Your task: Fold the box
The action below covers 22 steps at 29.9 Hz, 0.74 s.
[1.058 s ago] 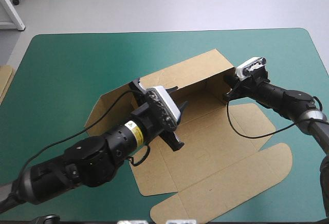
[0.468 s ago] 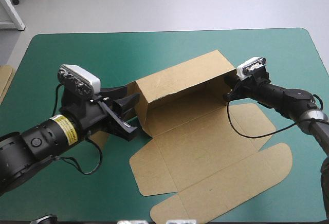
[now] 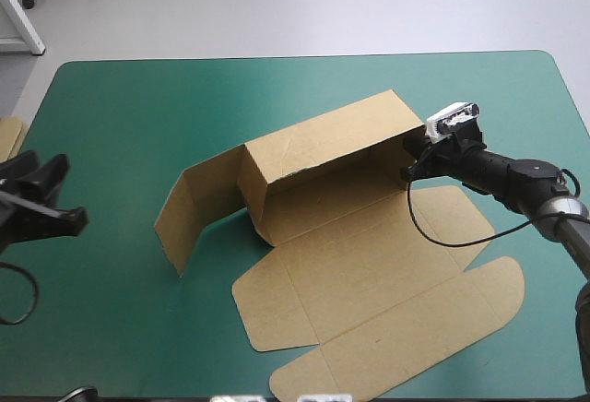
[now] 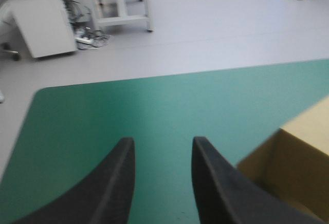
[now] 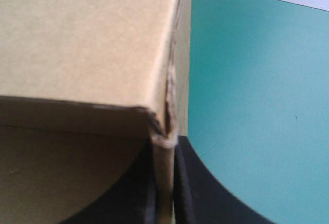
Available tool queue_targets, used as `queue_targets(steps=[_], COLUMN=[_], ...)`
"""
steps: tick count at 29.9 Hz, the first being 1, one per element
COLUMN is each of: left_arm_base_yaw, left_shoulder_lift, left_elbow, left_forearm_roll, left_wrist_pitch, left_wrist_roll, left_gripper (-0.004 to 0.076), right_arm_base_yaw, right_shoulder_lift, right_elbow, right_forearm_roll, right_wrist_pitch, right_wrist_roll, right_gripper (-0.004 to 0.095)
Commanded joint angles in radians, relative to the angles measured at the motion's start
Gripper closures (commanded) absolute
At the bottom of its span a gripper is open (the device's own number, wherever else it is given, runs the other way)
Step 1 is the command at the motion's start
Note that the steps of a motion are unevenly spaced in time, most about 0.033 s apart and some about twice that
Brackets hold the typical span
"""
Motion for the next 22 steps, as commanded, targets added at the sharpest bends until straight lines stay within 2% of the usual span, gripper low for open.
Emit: queue_targets(steps=[1, 3, 7, 16, 19, 22], left_arm_base_yaw=[0.002, -0.002, -0.032, -0.035, 0.018, 0.181], left_shoulder_lift=[-0.032, -0.035, 0.011, 0.253, 0.279, 0.301], left_elbow=[-0.04, -0.047, -0.047, -0.047, -0.047, -0.047], left_forearm_roll=[0.158, 0.194, 0.187, 0.31, 0.276, 0.119], left_wrist_pitch=[0.032, 0.06, 0.018, -0.024, -0.104, -0.25], left_wrist_roll=[-0.011, 0.014, 0.009, -0.029, -0.045, -0.033], left_gripper=[0.0459, 0.0459, 0.0459, 0.0479, 0.0484, 0.0505], right_arm_base_yaw=[0.003, 0.003, 0.003, 0.003, 0.003, 0.003], right_shoulder_lift=[-0.025, -0.025, -0.025, -0.025, -0.025, -0.025], right_elbow=[-0.012, -0.012, -0.012, -0.012, -0.012, -0.012], right_forearm_roll=[-0.021, -0.043, -0.052, -0.052, -0.052, -0.054], right_wrist_pitch=[0.023, 0.023, 0.023, 0.038, 0.04, 0.052], right_wrist_roll=[0.031, 0.036, 0.041, 0.055, 0.056, 0.058], right_gripper=[0.0923, 0.0923, 0.0923, 0.0923, 0.0923, 0.0923])
